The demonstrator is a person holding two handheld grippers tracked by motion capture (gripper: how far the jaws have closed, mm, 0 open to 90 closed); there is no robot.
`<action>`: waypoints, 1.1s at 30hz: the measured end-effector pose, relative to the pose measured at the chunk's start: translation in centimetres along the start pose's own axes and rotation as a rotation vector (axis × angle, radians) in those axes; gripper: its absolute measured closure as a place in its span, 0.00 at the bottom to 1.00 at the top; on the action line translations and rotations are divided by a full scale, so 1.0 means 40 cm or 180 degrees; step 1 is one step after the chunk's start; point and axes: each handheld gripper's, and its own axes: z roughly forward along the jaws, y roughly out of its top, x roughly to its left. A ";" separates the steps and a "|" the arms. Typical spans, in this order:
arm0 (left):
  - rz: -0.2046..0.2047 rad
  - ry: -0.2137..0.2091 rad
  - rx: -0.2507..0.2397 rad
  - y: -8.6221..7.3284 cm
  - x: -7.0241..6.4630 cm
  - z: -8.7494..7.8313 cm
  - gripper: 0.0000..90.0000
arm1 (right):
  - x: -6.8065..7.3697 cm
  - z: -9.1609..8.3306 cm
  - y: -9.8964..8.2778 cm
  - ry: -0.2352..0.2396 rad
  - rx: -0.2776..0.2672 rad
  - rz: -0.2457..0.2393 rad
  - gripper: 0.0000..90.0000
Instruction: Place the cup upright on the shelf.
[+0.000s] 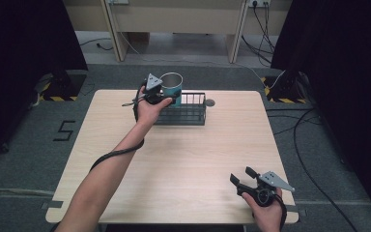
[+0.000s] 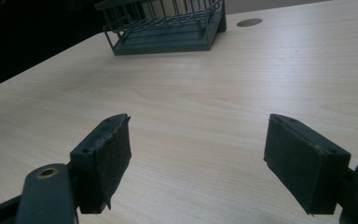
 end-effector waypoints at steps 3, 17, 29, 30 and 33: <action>-0.0013 0.0011 0.0037 -0.005 0.002 0.006 0.17 | 0.000 0.000 0.000 0.0004 0.0001 -0.0001 0.26; -0.0034 0.0010 0.0161 -0.030 -0.002 0.024 0.17 | 0.000 0.000 0.000 0.0022 0.0004 -0.0007 0.26; -0.0026 0.0003 0.0252 -0.049 -0.008 0.036 0.17 | 0.000 0.000 0.000 0.0035 0.0007 -0.0020 0.26; -0.0018 0.0005 0.0260 -0.049 -0.008 0.037 0.17 | 0.000 0.000 0.000 0.0036 0.0007 -0.0022 0.26; 0.0001 0.0013 0.0284 -0.053 -0.010 0.039 0.17 | 0.000 0.000 0.000 0.0038 0.0007 -0.0022 0.26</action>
